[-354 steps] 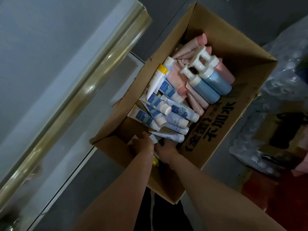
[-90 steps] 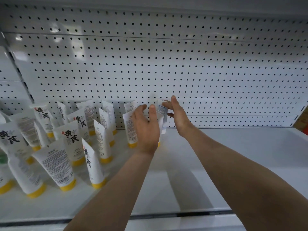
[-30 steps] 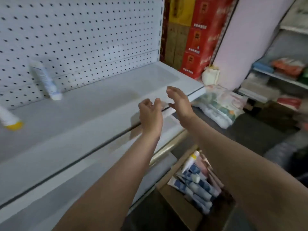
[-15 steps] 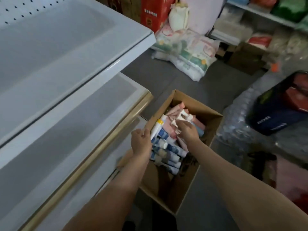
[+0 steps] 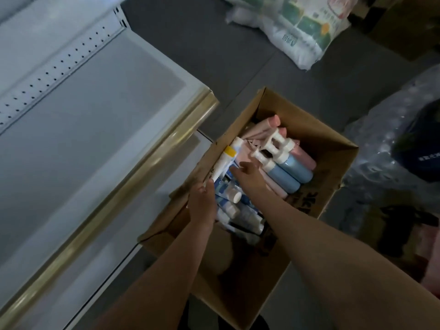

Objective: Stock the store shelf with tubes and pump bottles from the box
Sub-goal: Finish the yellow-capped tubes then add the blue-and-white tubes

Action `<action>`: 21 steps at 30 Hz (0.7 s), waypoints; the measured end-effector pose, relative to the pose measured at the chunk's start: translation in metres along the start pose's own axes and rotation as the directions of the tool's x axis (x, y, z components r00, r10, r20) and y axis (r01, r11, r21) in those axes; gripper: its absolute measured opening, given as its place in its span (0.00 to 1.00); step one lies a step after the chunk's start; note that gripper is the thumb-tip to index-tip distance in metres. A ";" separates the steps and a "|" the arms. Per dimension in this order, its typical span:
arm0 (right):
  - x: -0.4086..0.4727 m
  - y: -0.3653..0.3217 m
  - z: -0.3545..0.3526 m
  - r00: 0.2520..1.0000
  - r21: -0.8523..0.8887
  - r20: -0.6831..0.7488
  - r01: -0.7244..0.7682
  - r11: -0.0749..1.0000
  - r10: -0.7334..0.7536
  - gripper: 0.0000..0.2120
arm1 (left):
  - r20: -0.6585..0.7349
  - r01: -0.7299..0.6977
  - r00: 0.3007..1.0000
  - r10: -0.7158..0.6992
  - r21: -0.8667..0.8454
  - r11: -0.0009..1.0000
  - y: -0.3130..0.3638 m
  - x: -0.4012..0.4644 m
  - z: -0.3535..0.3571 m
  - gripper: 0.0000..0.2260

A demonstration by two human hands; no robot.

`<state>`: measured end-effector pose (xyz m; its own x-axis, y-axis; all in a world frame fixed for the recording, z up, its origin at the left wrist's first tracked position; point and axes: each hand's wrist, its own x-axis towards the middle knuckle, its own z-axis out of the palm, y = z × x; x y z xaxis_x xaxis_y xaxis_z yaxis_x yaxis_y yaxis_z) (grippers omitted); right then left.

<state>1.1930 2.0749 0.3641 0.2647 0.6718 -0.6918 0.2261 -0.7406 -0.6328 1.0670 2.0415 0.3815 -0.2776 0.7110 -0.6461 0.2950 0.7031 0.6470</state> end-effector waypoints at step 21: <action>0.051 0.009 0.025 0.982 0.126 -0.171 -0.054 0.991 0.076 0.25 | 0.040 0.004 0.999 0.000 -0.116 0.993 -0.038 0.023 0.010 0.18</action>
<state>1.1854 2.1024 0.3145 0.4373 0.6021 -0.6680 0.0918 -0.7688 -0.6329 1.0586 2.0310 0.3384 -0.2407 0.7101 -0.6617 0.1856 0.7028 0.6867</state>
